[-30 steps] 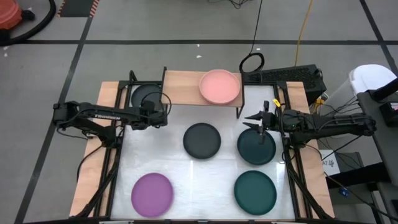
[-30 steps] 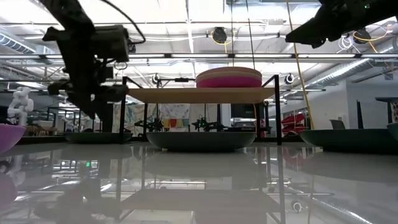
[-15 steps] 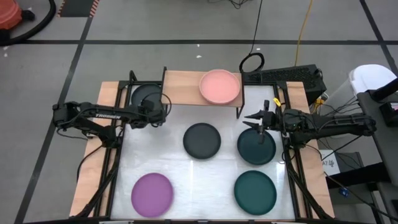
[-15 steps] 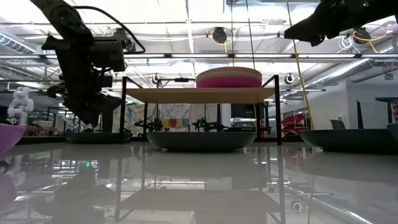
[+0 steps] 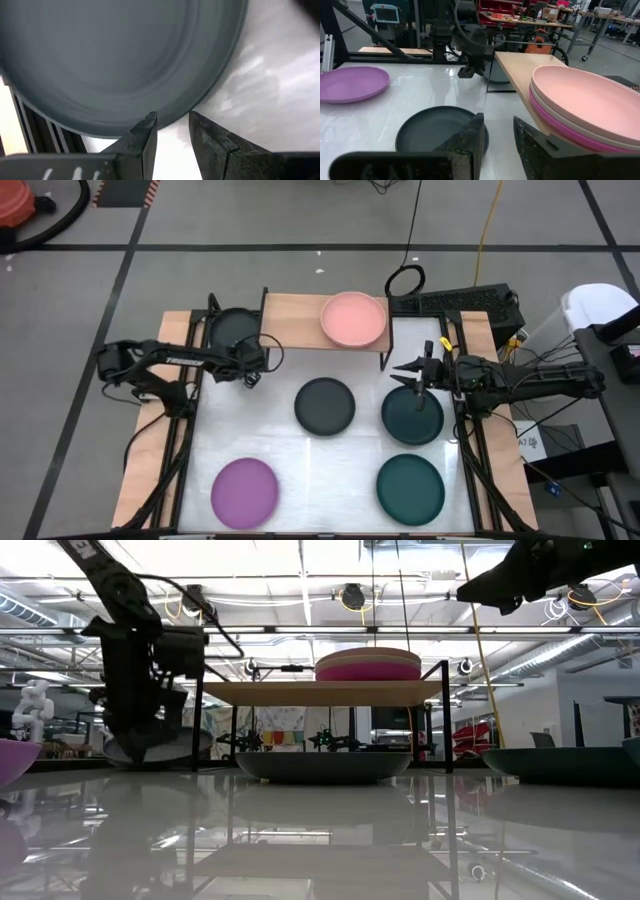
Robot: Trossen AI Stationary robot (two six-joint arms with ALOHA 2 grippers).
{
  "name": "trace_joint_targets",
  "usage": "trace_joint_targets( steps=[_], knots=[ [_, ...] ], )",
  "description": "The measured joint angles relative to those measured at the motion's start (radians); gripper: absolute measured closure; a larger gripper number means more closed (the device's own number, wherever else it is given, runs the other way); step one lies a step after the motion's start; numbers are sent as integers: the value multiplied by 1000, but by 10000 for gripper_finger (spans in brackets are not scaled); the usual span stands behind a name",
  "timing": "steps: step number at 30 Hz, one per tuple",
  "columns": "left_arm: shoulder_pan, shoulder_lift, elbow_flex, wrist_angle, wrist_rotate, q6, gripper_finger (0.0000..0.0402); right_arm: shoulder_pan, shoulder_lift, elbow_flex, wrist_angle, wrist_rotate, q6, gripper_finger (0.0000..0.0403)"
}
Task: Place and stack plates onto a shelf
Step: Stack the top black plate on top of the light orange plate on the shelf
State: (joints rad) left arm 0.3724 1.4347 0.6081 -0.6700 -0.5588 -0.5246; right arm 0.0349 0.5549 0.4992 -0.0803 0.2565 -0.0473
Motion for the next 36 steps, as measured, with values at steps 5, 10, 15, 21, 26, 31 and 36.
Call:
trace_joint_targets(
  steps=[5, 10, 15, 21, 26, 31, 36],
  knots=[
    [18, 63, 0, 32, -18, 31, 282, 0, 0, 0, -4, 0, 2, 312],
    [6, 72, 0, 42, -18, 33, 282, 0, 0, 0, -10, 0, 2, 312],
    [-6, 72, 0, 44, -6, 66, 282, 0, 0, 0, -14, 0, 2, 312],
    [-8, 72, 0, 46, 8, 16, 338, 0, 0, 0, -20, 0, 10, 312],
    [-27, 62, 10, 26, -50, -41, 387, 0, 0, 0, -25, 0, 20, 312],
    [-77, 47, 89, -132, -112, -146, 390, 0, 0, 0, -30, 0, 21, 312],
    [-122, 14, 234, -352, -234, -231, 390, 0, 0, 0, -29, -1, 21, 312]
  ],
)
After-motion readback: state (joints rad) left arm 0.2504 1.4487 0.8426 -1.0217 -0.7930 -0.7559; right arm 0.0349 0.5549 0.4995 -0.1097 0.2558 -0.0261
